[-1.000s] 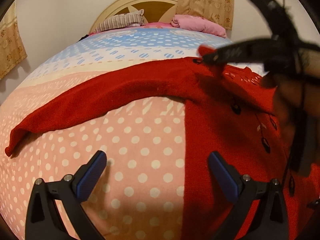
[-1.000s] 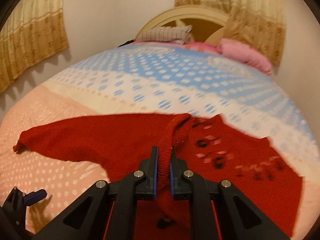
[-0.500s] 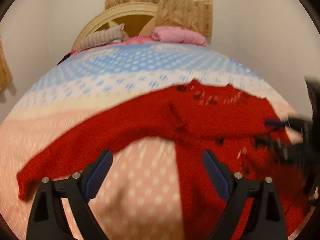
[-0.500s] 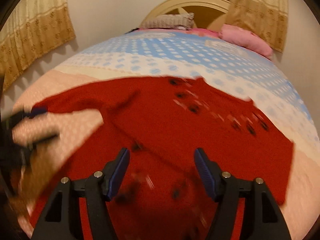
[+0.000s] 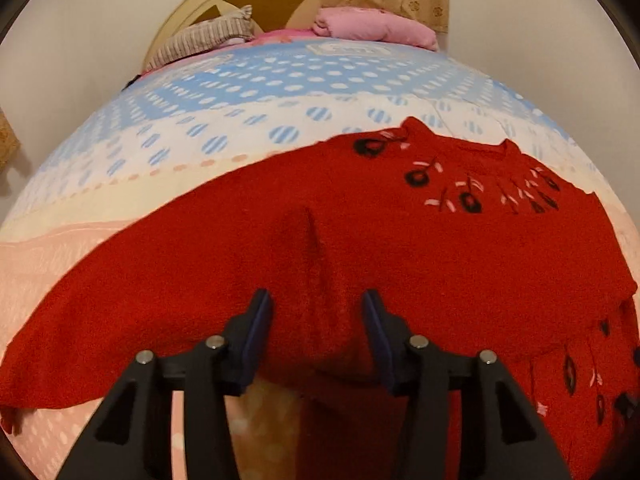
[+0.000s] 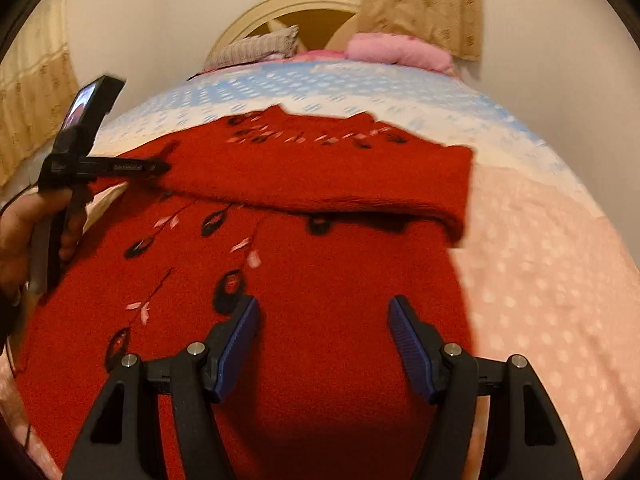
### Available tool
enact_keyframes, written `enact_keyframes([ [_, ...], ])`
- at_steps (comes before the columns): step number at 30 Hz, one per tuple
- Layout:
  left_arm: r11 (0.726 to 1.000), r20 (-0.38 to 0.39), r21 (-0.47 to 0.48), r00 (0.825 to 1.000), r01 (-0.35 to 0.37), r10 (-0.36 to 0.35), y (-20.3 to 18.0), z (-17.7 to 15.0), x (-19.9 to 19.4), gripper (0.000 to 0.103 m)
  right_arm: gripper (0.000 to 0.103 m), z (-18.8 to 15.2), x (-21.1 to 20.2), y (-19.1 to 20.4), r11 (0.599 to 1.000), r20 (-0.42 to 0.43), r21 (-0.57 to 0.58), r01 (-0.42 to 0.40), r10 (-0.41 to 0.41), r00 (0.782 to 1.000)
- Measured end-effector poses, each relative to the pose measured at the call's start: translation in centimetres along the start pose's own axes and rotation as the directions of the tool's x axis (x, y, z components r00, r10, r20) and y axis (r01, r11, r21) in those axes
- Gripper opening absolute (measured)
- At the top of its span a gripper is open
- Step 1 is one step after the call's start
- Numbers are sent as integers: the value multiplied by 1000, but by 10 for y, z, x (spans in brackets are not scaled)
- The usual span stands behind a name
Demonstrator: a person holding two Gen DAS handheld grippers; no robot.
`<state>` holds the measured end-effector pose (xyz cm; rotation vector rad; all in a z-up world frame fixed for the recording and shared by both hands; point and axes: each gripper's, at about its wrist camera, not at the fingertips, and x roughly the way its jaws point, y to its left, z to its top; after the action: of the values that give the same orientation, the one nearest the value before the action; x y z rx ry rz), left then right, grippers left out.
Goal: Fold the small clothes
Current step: 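Open the right tool to release the sleeve and withdraw it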
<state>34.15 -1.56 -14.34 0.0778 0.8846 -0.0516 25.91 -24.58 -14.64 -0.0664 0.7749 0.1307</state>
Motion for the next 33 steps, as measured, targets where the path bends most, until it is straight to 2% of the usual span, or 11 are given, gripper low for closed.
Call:
enact_keyframes([
  [2, 999, -5, -13, 1000, -30, 30, 2, -2, -1, 60, 68, 6, 0, -5, 1000, 6, 7, -2, 2, 1000],
  [6, 999, -13, -42, 999, -33, 33, 8, -5, 0, 61, 68, 40, 11, -29, 991, 44, 84, 104, -108, 993],
  [10, 997, 0, -43, 998, -69, 69, 8, -7, -2, 61, 68, 64, 29, -53, 978, 30, 147, 150, -156, 987],
  [13, 995, 9, -39, 996, -90, 91, 7, -9, -4, 61, 68, 67, 57, -70, 966, -65, 158, 205, -197, 978],
  [16, 994, 14, -49, 996, -93, 93, 10, -10, -5, 61, 68, 57, 60, -86, 954, -112, 229, 191, -169, 979],
  [20, 995, 13, -46, 996, -85, 86, 10, -9, -3, 61, 68, 53, 54, -73, 965, -187, 111, 238, -215, 959],
  [23, 996, 15, -52, 997, -77, 78, 11, -9, -3, 61, 68, 55, 47, -72, 969, -207, 94, 230, -207, 956],
  [26, 996, 19, -60, 997, -67, 68, 12, -9, -2, 61, 68, 69, 31, -68, 971, -114, 125, 201, -188, 976],
  [29, 996, 24, -63, 998, -58, 60, 13, -10, -2, 62, 68, 75, 27, -51, 991, -12, 104, 88, -88, 996],
  [30, 996, 25, -64, 998, -55, 57, 13, -10, -2, 62, 68, 73, 34, -46, 995, -15, 84, 60, -59, 998],
  [33, 997, 30, -66, 999, -39, 41, 14, -11, -5, 62, 68, 56, 58, -51, 988, -119, 156, -14, 33, 992],
])
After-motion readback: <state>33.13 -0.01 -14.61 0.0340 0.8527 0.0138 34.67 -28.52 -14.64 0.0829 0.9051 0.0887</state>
